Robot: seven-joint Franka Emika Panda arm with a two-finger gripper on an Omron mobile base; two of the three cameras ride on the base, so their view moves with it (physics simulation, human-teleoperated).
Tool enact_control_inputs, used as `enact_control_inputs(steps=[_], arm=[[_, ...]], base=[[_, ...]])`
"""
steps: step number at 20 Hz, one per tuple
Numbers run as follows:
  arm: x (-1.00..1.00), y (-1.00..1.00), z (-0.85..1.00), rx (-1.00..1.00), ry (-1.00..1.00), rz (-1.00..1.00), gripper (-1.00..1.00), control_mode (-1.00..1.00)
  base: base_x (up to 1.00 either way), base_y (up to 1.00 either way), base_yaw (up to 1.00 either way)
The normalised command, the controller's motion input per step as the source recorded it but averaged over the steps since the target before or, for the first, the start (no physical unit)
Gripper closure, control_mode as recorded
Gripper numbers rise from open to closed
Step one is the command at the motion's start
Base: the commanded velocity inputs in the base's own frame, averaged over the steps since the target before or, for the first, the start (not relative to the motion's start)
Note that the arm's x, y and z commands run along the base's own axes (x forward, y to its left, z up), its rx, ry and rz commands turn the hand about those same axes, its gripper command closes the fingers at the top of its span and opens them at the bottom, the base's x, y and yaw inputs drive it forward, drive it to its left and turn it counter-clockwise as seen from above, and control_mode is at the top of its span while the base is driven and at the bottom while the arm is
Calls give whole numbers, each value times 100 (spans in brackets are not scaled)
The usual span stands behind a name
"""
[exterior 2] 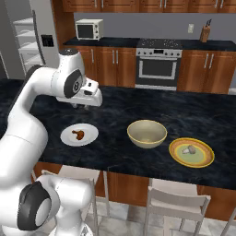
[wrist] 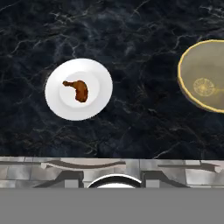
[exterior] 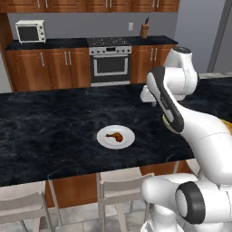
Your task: Pick the chicken drumstick and mushroom from their plates and place them in the bowl. Then put the bowl in the fridge.
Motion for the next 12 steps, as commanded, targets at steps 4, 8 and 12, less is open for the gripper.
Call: enact_control_inputs(steps=[4, 8, 12], arm=[[-9, 0, -1, -3, -4, 3, -100, -100], [-15, 8, -19, -20, 4, 9, -100, -100], [-1, 31, -30, -22, 19, 17, -100, -100]], base=[[0, 0, 0], [0, 0, 0], [0, 0, 0]])
